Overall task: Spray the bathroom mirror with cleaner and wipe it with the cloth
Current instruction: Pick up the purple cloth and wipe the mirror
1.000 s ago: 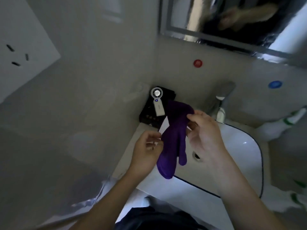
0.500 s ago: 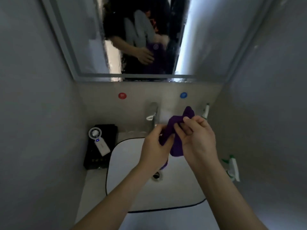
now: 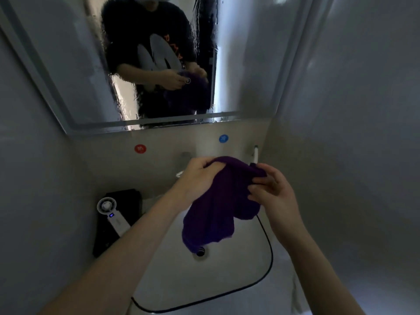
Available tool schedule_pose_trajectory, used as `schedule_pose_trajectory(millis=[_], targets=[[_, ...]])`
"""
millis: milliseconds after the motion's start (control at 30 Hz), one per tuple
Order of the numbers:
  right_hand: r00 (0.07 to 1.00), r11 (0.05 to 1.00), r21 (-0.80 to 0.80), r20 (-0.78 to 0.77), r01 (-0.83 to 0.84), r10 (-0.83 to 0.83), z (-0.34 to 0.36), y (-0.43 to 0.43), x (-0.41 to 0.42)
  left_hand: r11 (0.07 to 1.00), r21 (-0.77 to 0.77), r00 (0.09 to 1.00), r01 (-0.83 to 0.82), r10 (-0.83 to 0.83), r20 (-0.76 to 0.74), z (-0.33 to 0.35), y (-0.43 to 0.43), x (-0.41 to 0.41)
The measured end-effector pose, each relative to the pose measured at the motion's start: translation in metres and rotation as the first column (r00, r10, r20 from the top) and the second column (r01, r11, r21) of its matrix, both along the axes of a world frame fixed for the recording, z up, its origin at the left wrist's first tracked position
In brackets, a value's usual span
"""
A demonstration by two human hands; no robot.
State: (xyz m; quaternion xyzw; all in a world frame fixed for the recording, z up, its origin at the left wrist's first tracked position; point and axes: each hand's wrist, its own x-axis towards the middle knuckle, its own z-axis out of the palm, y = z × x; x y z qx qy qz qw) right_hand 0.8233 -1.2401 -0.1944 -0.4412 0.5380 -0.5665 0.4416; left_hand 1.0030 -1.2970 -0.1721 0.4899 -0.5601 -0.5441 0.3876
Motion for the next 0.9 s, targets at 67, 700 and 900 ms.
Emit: schedule_pose_trajectory(millis=[67, 700, 900], targets=[[0.986, 0.995, -0.078, -0.158, -0.056, 0.043, -0.002, 0.001, 0.002, 0.999, 0.043, 1.000, 0.016, -0.017, 0.018, 0.014, -0.007, -0.002], [0.621, 0.805, -0.542, -0.724, -0.243, -0.300, 0.018, -0.104, 0.038, 0.698, -0.481, 0.404, 0.532, 0.290, 0.868, 0.183, -0.091, -0.033], [0.603, 0.801, -0.581, -0.693, -0.142, -0.396, 0.054, -0.155, 0.059, 0.672, -0.612, 0.595, 0.418, 0.306, 0.743, 0.204, -0.109, -0.026]])
